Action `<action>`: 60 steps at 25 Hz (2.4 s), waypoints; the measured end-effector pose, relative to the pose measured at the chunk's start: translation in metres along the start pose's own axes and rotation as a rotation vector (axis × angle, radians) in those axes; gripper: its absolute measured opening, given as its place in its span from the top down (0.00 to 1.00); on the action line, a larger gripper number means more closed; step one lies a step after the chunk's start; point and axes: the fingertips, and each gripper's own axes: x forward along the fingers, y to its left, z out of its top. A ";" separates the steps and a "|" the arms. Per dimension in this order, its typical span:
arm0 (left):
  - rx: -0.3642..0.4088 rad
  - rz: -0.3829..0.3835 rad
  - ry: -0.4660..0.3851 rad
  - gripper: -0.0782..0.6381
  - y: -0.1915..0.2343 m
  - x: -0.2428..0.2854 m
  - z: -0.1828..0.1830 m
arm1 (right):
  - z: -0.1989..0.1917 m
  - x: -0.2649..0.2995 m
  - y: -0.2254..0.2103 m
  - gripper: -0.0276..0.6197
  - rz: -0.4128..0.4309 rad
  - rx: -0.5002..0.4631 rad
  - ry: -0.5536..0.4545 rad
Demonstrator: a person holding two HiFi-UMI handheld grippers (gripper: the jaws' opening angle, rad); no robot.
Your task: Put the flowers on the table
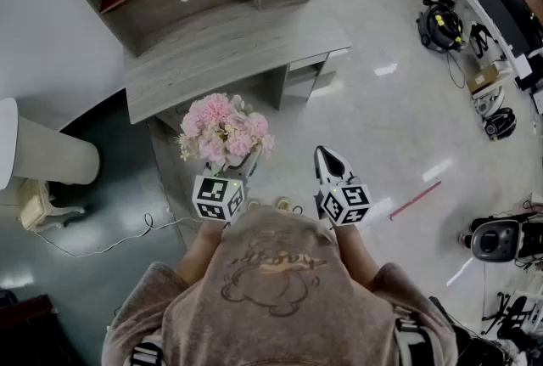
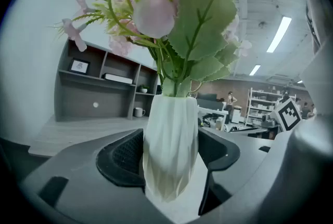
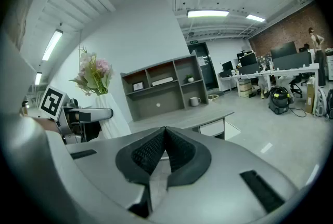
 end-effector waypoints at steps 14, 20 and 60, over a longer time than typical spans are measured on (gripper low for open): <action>0.015 -0.013 0.010 0.43 0.020 0.007 0.005 | 0.013 0.023 0.005 0.96 0.001 -0.010 -0.002; 0.032 -0.038 0.015 0.43 0.017 0.005 -0.004 | 0.004 0.012 0.000 0.96 -0.034 -0.011 -0.013; 0.055 -0.120 0.015 0.43 0.083 0.230 0.061 | 0.077 0.182 -0.130 0.96 -0.078 0.057 -0.038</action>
